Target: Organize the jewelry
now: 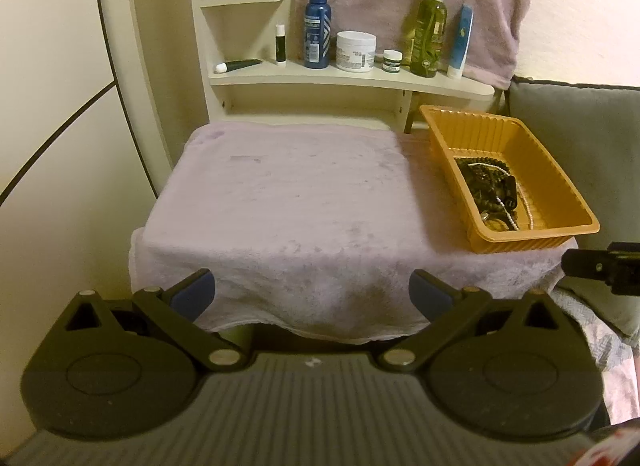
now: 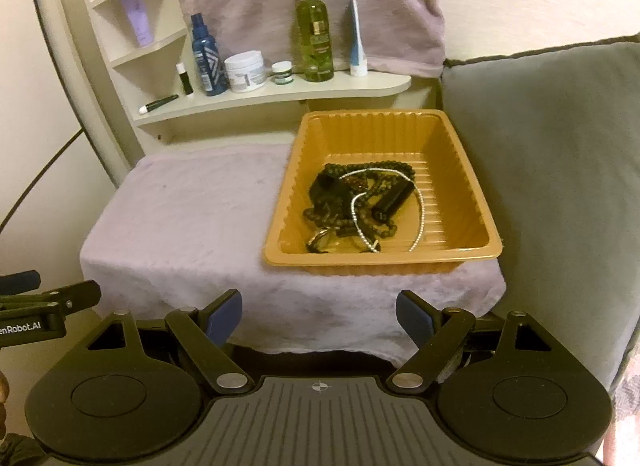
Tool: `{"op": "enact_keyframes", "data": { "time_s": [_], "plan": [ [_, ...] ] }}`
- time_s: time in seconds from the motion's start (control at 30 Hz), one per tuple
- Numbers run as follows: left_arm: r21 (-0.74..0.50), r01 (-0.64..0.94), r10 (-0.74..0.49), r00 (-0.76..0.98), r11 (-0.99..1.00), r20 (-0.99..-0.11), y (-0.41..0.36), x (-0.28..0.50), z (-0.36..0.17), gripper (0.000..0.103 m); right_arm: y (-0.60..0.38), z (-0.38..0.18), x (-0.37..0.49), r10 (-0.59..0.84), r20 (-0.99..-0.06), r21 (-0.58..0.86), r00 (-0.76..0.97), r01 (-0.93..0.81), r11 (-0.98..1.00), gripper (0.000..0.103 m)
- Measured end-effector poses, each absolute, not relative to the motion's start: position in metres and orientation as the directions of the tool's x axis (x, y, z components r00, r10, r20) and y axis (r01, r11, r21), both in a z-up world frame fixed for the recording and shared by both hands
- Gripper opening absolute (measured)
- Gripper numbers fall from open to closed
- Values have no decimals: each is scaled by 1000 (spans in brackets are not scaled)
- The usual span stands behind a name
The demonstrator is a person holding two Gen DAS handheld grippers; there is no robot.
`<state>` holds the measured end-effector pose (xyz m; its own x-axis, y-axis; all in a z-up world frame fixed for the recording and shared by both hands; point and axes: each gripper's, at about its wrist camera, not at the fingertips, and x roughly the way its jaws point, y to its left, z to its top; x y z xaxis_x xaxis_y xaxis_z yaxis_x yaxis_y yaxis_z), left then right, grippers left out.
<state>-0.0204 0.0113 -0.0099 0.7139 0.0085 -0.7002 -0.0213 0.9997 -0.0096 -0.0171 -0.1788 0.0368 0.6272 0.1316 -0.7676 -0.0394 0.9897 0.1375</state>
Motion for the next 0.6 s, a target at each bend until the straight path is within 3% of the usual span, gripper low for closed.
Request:
{"op": "enact_keyframes", "data": {
  "time_s": [0.6],
  "plan": [
    [-4,9,-9,724,1000,-690,3,-24,-7,103,-174,36,-19,145,-767,143,625,-53,988,84]
  ]
}}
